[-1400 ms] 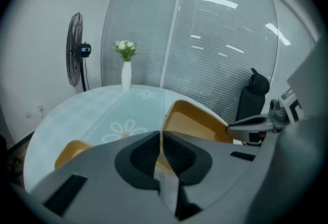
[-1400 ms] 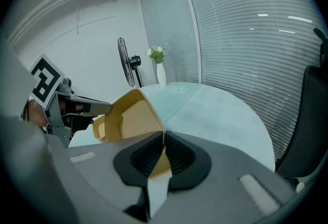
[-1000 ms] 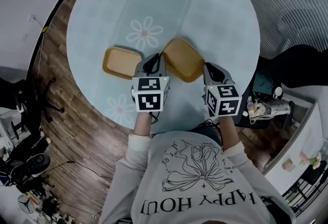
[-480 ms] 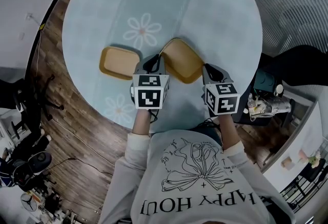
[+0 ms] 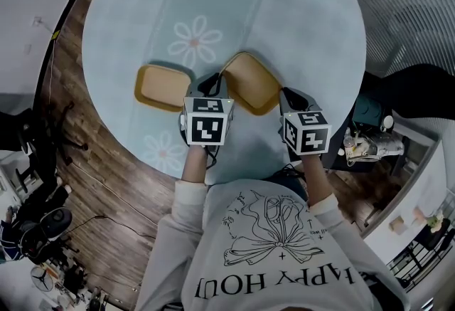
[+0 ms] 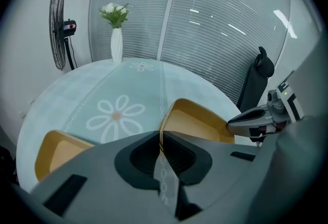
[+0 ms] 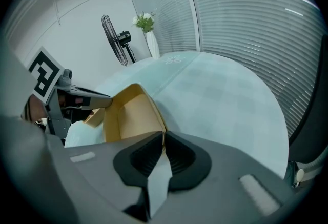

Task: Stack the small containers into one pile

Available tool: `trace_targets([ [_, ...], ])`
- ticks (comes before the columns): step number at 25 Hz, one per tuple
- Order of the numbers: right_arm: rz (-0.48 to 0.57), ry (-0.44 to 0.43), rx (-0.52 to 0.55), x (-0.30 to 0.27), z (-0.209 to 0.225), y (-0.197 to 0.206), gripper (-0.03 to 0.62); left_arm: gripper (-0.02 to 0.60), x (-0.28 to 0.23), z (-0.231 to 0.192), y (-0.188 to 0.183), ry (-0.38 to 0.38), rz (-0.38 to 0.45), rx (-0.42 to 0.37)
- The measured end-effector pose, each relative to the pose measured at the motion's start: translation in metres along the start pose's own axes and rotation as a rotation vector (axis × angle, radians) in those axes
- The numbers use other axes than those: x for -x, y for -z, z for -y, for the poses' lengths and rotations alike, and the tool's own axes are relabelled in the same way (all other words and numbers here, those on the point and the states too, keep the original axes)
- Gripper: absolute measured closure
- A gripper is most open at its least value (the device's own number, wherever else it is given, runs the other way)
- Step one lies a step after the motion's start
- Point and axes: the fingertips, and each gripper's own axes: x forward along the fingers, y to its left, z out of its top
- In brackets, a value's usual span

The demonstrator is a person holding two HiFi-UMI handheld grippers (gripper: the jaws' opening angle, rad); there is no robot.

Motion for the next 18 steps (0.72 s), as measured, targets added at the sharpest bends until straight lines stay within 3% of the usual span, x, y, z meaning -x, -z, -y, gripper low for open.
trace_targets([
  [5, -0.004, -0.004, -0.021, -0.006, 0.002, -0.001, 0.559, 0.552, -0.009, -0.003, -0.002, -0.008, 0.002, 0.019],
  [8, 0.017, 0.0, -0.05, -0.007, 0.005, -0.003, 0.552, 0.499, -0.012, -0.006, -0.005, -0.017, 0.022, 0.038],
  [10, 0.038, 0.003, -0.055, -0.007, 0.006, -0.006, 0.514, 0.475, -0.011, -0.007, -0.007, -0.023, 0.034, 0.04],
  [13, 0.093, -0.018, -0.065, -0.005, 0.005, -0.017, 0.462, 0.462, -0.007, -0.011, -0.011, -0.035, 0.057, 0.053],
  [18, 0.238, -0.025, -0.051, 0.009, 0.001, -0.046, 0.456, 0.457, 0.011, -0.023, -0.017, -0.068, 0.121, 0.09],
])
